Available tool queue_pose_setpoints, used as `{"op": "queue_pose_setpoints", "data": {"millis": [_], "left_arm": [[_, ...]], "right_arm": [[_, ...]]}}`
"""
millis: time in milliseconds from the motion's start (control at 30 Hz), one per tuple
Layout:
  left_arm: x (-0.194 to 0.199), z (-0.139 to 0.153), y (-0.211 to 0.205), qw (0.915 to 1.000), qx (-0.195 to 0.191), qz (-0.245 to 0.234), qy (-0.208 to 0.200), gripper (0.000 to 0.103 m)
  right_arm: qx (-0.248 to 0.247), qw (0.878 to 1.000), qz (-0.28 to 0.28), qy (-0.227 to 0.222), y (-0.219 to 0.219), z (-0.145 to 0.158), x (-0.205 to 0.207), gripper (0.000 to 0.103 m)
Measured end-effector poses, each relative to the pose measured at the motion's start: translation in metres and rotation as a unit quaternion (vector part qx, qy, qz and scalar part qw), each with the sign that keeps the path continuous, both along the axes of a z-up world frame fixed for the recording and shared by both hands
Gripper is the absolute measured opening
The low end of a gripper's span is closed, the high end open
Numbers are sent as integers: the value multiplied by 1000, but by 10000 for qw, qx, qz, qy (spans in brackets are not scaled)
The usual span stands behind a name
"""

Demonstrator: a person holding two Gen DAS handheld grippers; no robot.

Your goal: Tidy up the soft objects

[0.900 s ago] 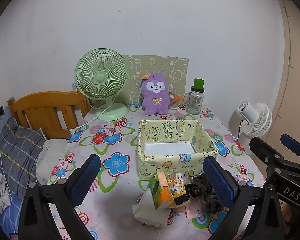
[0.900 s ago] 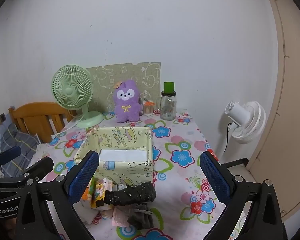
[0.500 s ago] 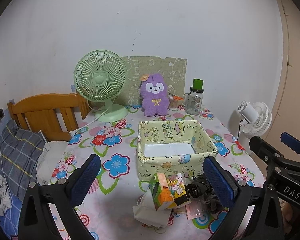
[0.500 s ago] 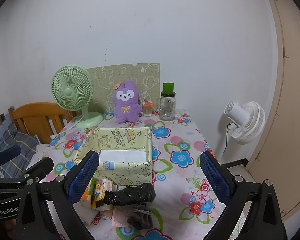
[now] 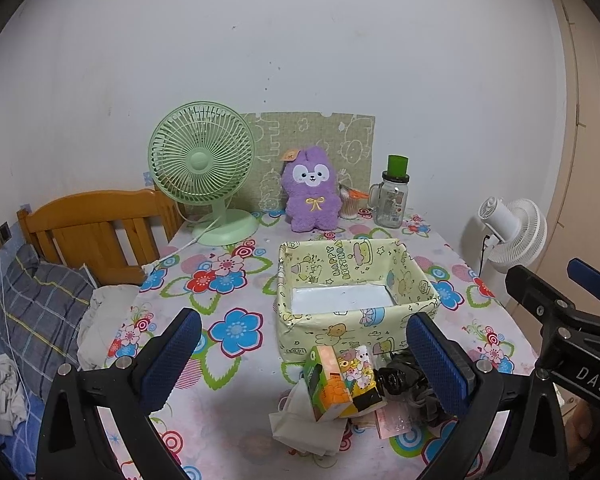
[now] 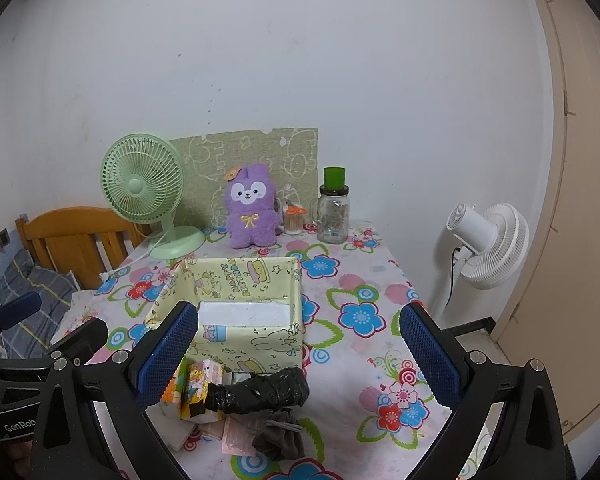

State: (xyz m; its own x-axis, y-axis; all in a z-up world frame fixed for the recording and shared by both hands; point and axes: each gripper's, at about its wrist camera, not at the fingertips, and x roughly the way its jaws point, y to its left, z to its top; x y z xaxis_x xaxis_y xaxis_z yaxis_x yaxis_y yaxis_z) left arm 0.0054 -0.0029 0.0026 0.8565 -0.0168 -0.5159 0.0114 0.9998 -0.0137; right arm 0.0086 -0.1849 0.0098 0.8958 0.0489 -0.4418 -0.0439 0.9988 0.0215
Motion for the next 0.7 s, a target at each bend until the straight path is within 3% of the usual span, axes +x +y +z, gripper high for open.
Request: {"op": "queue_pose_setpoints", "data": {"millis": [700], "left_arm": [[2, -4, -1, 10000, 96, -1, 19, 103]], "right_arm": [[0, 10000, 40, -47, 1, 2, -1, 102]]}}
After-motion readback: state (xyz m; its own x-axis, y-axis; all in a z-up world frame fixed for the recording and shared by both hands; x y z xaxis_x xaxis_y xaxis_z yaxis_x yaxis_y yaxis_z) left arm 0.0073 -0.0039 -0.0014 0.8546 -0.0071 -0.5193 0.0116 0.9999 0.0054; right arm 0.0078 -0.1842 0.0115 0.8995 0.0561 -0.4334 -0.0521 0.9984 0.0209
